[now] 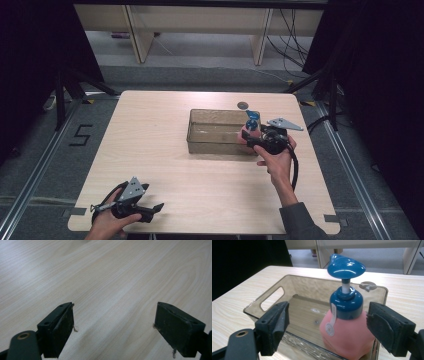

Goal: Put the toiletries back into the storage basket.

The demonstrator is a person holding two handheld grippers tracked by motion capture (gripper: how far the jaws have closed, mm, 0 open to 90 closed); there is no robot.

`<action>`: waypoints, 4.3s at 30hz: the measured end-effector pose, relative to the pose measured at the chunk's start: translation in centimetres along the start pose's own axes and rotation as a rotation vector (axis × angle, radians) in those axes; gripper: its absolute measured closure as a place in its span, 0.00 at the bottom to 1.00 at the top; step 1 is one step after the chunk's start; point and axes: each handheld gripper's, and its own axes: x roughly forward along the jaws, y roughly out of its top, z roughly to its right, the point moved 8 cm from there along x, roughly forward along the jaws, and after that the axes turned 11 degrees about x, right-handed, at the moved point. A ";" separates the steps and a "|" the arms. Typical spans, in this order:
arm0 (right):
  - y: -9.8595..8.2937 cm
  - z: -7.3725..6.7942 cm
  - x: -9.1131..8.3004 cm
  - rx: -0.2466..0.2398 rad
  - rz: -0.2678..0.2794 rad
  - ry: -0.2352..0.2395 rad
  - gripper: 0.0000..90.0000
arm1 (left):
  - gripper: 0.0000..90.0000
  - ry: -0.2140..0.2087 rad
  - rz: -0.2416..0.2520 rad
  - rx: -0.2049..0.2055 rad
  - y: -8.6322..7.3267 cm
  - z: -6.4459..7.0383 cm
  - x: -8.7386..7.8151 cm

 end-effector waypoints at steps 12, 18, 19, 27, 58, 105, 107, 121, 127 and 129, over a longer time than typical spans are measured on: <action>-0.5 -0.5 0.0 -0.006 0.001 0.018 0.21 | 0.17 -0.003 0.003 -0.003 0.0 0.1 0.0; -0.7 -0.8 -0.3 0.004 -0.019 0.013 0.21 | 0.17 -0.006 0.007 -0.015 0.0 0.2 0.0; -0.6 -0.7 -0.2 -0.011 -0.003 0.009 0.21 | 0.17 -0.010 0.013 -0.031 0.1 0.3 0.1; -0.7 -1.3 -0.7 -0.006 -0.011 0.031 0.21 | 0.17 -0.010 0.013 -0.032 0.1 0.3 0.1; -2.6 -4.2 -0.5 -0.055 -0.029 0.104 0.22 | 0.17 -0.009 0.014 -0.032 0.1 0.3 0.1; -6.5 -6.0 -1.8 -0.087 -0.080 0.174 0.21 | 0.17 -0.009 0.011 -0.031 0.1 0.4 0.1; -6.6 -6.2 -1.8 -0.080 -0.080 0.181 0.20 | 0.17 -0.012 0.012 -0.031 0.1 0.4 0.1; -8.1 -7.0 -2.3 -0.063 -0.101 0.190 0.18 | 0.17 -0.010 0.010 -0.031 0.1 0.4 0.1; -8.6 -7.1 -2.3 -0.118 -0.102 0.212 0.18 | 0.17 -0.010 -0.001 -0.018 0.0 0.3 0.1; -8.9 -7.1 -2.4 -0.120 -0.113 0.204 0.18 | 0.17 -0.010 -0.002 -0.018 0.0 0.3 0.0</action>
